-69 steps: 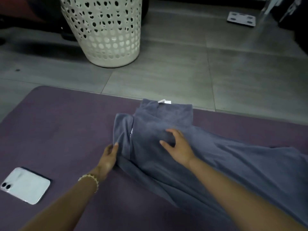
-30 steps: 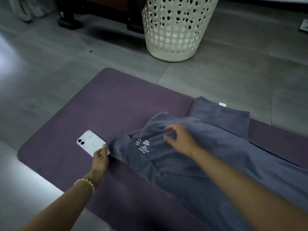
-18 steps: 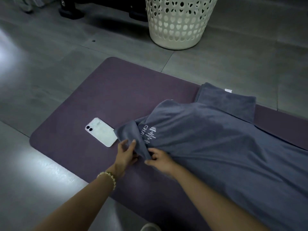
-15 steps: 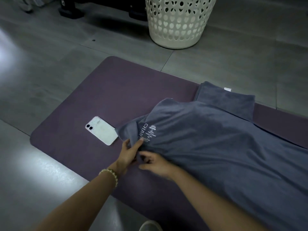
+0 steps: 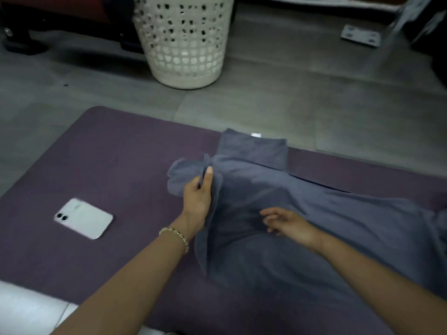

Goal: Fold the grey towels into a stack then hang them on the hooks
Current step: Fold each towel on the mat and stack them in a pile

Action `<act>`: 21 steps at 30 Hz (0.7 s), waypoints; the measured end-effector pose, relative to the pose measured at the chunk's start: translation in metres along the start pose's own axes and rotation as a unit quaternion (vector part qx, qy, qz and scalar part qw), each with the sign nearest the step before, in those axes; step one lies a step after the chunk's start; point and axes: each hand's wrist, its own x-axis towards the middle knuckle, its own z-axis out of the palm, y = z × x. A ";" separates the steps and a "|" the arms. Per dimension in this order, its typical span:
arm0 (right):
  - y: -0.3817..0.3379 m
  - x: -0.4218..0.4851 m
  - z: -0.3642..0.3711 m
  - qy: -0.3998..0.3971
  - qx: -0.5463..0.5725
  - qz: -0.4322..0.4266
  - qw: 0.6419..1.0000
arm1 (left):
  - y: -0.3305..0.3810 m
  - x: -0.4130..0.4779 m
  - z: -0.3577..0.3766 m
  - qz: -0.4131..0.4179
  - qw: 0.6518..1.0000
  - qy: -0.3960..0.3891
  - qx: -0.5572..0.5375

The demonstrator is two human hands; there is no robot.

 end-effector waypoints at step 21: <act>0.256 -0.129 -0.180 0.364 0.159 0.090 0.913 | -0.078 -0.144 0.318 -0.023 0.936 -0.336 0.104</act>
